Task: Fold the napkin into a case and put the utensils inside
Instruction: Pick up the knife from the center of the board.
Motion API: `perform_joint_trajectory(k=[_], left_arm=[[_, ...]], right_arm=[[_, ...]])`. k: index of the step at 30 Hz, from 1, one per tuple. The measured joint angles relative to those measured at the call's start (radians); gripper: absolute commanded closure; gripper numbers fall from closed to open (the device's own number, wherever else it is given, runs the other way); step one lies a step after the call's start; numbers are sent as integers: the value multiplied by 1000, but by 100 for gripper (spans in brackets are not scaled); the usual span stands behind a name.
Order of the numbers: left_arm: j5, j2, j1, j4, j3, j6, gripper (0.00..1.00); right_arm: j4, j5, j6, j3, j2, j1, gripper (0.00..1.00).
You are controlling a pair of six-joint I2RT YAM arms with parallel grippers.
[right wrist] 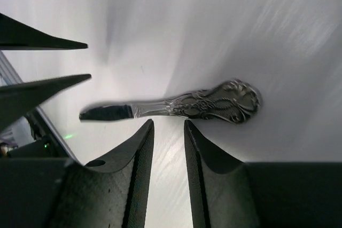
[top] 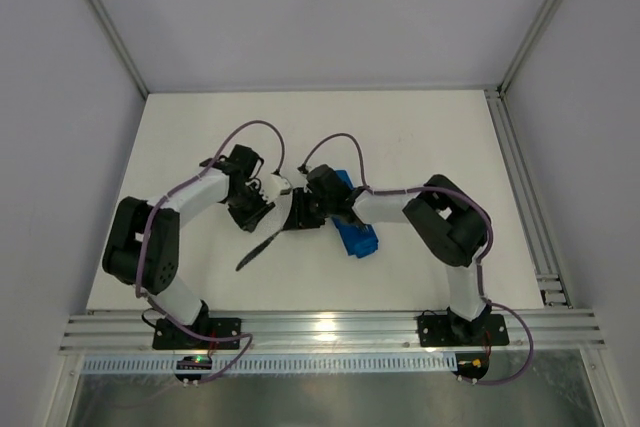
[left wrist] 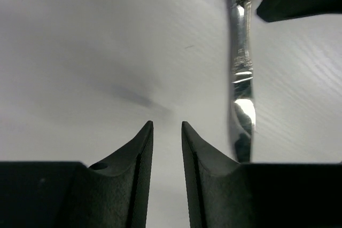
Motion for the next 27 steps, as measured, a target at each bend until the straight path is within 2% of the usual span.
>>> perform_joint_trajectory(k=[5,12,18,23,27], left_arm=[[19,17,123,-21,13,-30,72],[72,4,131,-50,-15,-70,73],[143,-89,183,-75,-37,-117,72],[195,-191,318,-88,-36,-122,72],[226,-212,385,-104,-40,-109,72]], right_arm=[[-78,67,-9,93,33,-8,63],[-244,182,-84,296,108,-12,59],[-370,352,-164,299,67,71,52],[-387,386,-225,269,43,199,49],[-418,398,-258,268,47,237,49]])
